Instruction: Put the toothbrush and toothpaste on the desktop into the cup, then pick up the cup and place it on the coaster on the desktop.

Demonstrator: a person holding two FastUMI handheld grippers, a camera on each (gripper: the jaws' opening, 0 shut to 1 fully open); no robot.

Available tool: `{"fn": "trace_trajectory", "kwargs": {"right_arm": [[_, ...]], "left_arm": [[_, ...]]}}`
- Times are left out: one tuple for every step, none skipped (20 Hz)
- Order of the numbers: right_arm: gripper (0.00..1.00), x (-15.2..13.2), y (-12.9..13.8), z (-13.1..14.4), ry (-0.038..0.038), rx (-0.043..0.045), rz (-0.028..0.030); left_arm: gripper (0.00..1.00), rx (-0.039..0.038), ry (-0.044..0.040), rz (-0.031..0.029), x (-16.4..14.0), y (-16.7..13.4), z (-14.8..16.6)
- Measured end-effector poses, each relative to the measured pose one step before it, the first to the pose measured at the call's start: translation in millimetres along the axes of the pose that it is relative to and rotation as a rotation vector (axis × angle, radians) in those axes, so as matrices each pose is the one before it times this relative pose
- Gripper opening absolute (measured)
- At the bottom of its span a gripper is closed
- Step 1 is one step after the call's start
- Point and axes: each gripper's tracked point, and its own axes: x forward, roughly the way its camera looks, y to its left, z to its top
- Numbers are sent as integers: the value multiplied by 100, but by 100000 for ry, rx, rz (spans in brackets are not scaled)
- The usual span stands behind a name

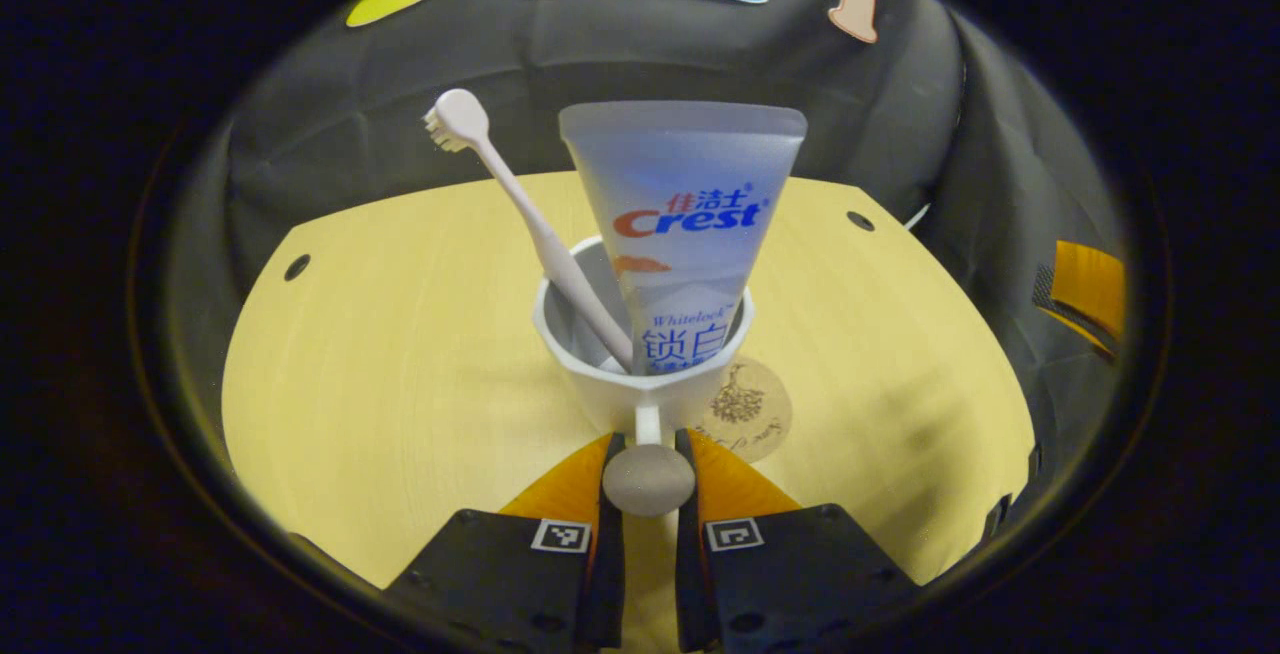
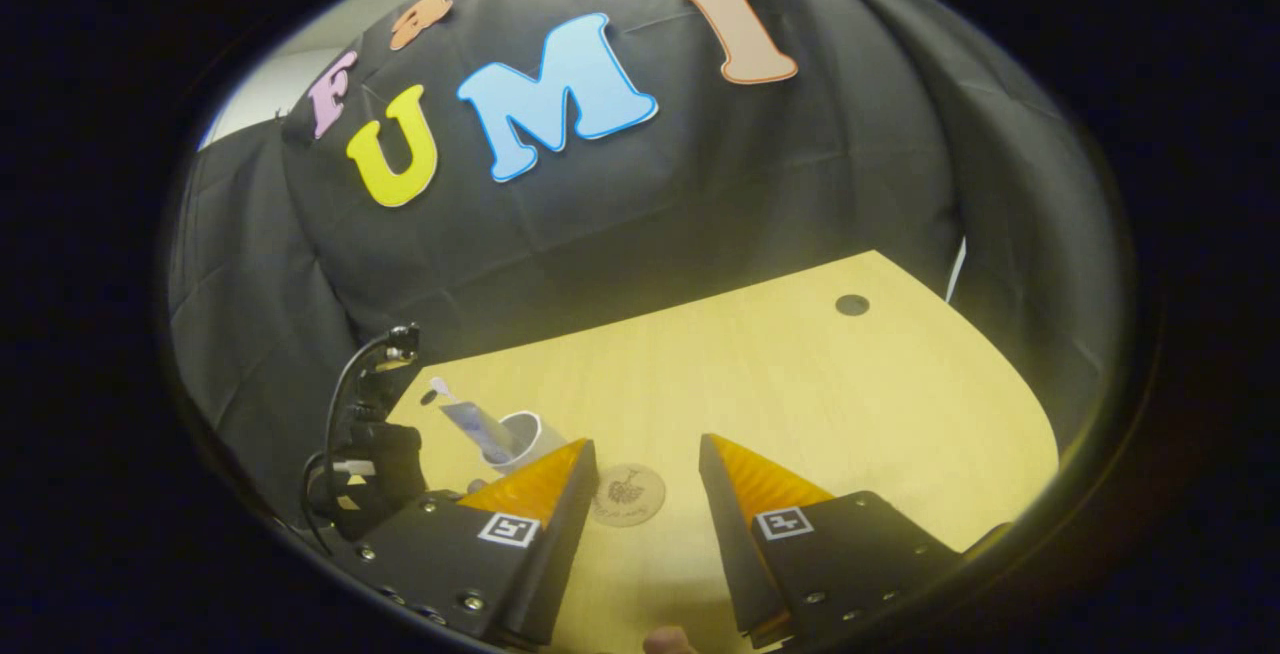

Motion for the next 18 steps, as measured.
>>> {"fn": "trace_trajectory", "kwargs": {"right_arm": [[64, -243, -553, -2, 4, 154, -573], [64, -135, -564, -55, 201, 119, -517], [64, -243, -572, 5, 27, 235, -531], [64, -289, -563, -17, 119, 341, -498], [64, -274, -662, -100, 216, 459, -498], [59, -249, -675, 96, 116, 328, -630], [59, -157, -487, 84, 98, 647, -70], [64, -115, -342, 57, 82, 532, 180], [64, -32, -219, -84, 189, 387, 118], [64, -144, -206, 17, 102, 441, 404], [64, -58, 7, 19, 252, 302, 1009], [64, -64, 65, 93, -19, -595, 869], [64, -150, -77, 32, 6, -908, 356], [64, -37, -61, -182, 338, -856, 213], [64, -107, 4, -192, 712, -530, 421], [64, 3, 99, -25, 224, -209, 350], [64, -11, 78, 35, -89, -237, 325], [64, -1, 193, -10, 58, -816, 481]], "left_arm": [[27, 370, 426, -732, 421, -856, 36], [27, 421, 328, -661, 463, -735, 21], [27, 461, 145, -373, 383, -487, 54], [27, 804, 149, 202, 454, -657, 38], [28, 2117, -526, 1434, 214, -415, 278], [28, 1501, -42, 914, 254, -315, 189], [28, -143, 242, 225, -166, 44, -269], [28, -995, 200, 262, -65, 3, -109], [28, -1691, 57, 110, -31, -207, -100], [27, -1558, 495, 343, -46, -394, -312], [28, 168, -10, 1228, 306, -441, -301], [27, 166, 102, 1114, 283, -257, -339], [27, -179, 19, 399, -46, -83, -115], [28, -144, -47, 275, 151, -193, -208], [30, -1098, 432, -1029, -42, -322, -74], [39, -1892, 619, -1608, -100, -609, -364], [38, -1743, -1358, -1488, -258, -364, 61], [47, -1267, -1742, -2096, -367, -626, 199]]}}
